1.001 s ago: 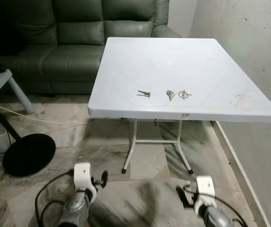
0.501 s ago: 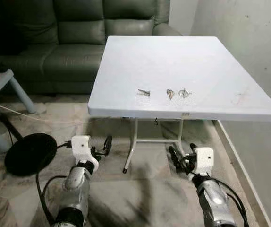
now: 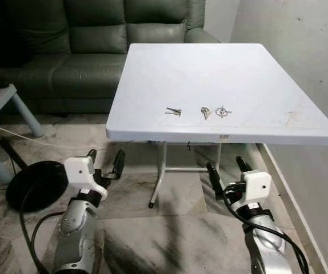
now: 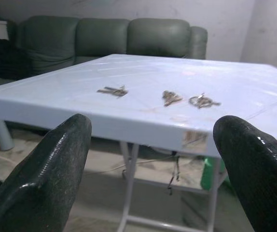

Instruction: Hang keys on a hook

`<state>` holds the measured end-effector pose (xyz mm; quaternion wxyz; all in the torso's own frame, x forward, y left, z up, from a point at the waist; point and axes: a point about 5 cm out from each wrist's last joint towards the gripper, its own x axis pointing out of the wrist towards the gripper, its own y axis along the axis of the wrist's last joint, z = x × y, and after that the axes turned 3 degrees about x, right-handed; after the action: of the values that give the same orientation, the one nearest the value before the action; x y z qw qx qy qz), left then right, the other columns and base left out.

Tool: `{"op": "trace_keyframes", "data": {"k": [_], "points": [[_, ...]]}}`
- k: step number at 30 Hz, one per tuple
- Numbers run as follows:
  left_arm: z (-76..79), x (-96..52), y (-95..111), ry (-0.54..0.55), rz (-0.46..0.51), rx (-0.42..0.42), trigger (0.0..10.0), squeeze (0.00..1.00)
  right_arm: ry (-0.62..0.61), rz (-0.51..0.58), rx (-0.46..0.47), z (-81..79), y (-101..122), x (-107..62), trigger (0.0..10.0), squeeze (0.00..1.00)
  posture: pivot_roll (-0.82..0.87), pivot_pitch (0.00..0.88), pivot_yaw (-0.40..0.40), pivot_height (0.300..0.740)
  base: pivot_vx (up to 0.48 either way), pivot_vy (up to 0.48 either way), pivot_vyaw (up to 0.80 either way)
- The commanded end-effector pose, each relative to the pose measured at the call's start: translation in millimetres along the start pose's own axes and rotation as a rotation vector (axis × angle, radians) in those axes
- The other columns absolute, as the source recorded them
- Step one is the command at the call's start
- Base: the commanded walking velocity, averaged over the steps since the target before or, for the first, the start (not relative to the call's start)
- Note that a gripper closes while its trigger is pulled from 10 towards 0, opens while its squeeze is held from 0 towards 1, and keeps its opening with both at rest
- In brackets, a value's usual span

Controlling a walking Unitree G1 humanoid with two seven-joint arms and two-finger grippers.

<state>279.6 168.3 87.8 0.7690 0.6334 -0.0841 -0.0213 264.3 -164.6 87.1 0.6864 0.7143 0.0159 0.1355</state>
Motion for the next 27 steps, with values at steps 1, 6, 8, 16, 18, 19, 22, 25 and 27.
{"op": "trace_keyframes", "data": {"k": [1,6,8,16,18,19,22,25,27], "points": [[-0.1,1.9,6,0.015,-0.01,-0.01,10.0,0.0,-0.001,0.007,-0.001,-0.7,7,5.0,10.0,0.0,0.0,0.0,-0.009,0.74,0.0,0.0,0.0],[3.3,8.0,14,0.023,-0.023,-0.019,10.0,0.0,0.012,0.018,-0.003,-3.6,17,14.0,10.0,0.0,0.0,0.0,-0.018,0.74,0.0,0.0,0.0],[3.9,9.9,16,0.027,-0.025,-0.024,10.0,0.0,0.016,0.019,-0.002,-4.0,20,15.7,10.0,0.0,0.0,0.0,-0.019,0.74,0.0,0.0,0.0],[11.1,12.3,19,0.007,-0.032,-0.012,10.0,0.0,0.024,0.012,-0.004,-3.8,23,17.3,10.0,0.0,0.0,0.0,-0.023,0.74,0.171,0.0,0.0],[12.4,13.3,19,0.003,-0.036,-0.012,10.0,0.0,0.026,0.007,0.0,-4.4,23,17.0,10.0,0.0,0.0,0.0,-0.022,0.74,0.334,0.0,0.0],[12.7,13.6,19,0.002,-0.037,-0.012,10.0,0.0,0.027,0.006,0.0,-4.9,22,16.7,10.0,0.0,0.0,0.0,-0.02,0.74,0.36,0.0,0.0],[13.4,15.0,20,-0.009,-0.038,-0.002,10.0,0.0,0.028,0.003,0.003,-6.4,22,16.2,10.0,0.0,0.0,0.0,-0.016,0.74,0.388,0.0,0.0],[13.6,16.0,21,-0.015,-0.036,-0.002,10.0,0.0,0.027,0.002,0.006,-7.4,21,15.6,10.0,0.0,-0.01,0.0,-0.012,0.74,0.403,0.0,0.0],[13.6,16.0,22,-0.017,-0.037,0.001,10.0,0.0,0.026,0.002,0.006,-7.6,21,15.1,10.0,0.0,-0.01,0.0,-0.011,0.74,0.409,0.0,0.0]]}}
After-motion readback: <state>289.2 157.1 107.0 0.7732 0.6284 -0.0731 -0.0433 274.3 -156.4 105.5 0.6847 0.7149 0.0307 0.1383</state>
